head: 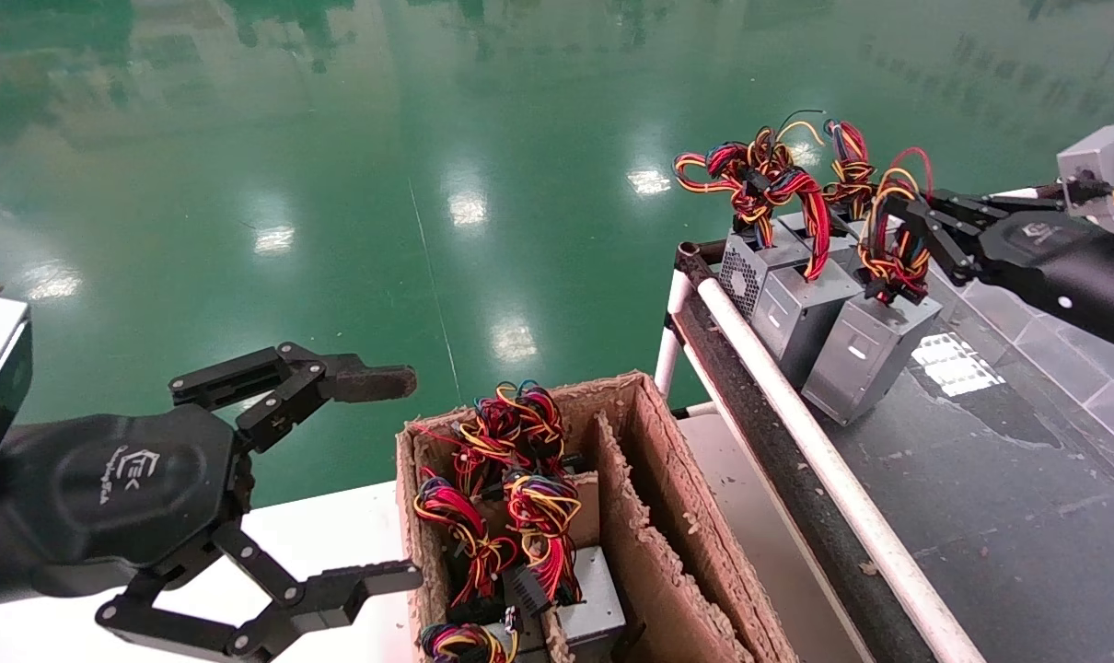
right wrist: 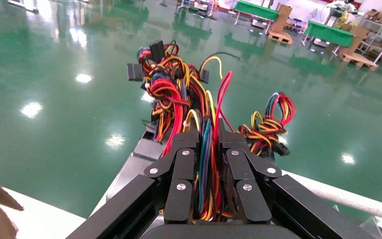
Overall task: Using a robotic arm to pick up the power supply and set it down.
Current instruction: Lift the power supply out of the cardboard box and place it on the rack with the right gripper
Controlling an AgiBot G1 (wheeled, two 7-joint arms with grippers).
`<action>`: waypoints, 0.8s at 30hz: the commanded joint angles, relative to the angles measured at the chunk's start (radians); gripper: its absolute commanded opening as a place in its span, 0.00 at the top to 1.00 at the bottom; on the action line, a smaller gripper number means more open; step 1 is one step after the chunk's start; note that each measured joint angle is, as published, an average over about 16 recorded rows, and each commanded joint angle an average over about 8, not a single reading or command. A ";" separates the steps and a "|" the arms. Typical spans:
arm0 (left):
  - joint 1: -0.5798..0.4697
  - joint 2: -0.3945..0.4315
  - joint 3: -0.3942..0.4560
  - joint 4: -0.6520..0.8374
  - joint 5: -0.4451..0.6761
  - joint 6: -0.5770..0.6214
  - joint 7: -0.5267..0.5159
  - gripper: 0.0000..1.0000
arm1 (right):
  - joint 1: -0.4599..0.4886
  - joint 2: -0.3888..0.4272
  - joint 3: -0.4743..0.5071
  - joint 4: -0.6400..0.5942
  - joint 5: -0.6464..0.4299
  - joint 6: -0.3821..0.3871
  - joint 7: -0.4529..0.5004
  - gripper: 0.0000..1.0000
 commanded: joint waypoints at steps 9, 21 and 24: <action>0.000 0.000 0.000 0.000 0.000 0.000 0.000 0.00 | 0.064 -0.045 -0.012 -0.092 -0.023 0.012 -0.059 1.00; 0.000 0.000 0.000 0.000 0.000 0.000 0.000 0.00 | 0.115 -0.053 -0.011 -0.194 -0.027 -0.006 -0.120 1.00; 0.000 0.000 0.000 0.000 0.000 0.000 0.000 0.00 | 0.124 -0.053 -0.009 -0.213 -0.026 -0.015 -0.134 1.00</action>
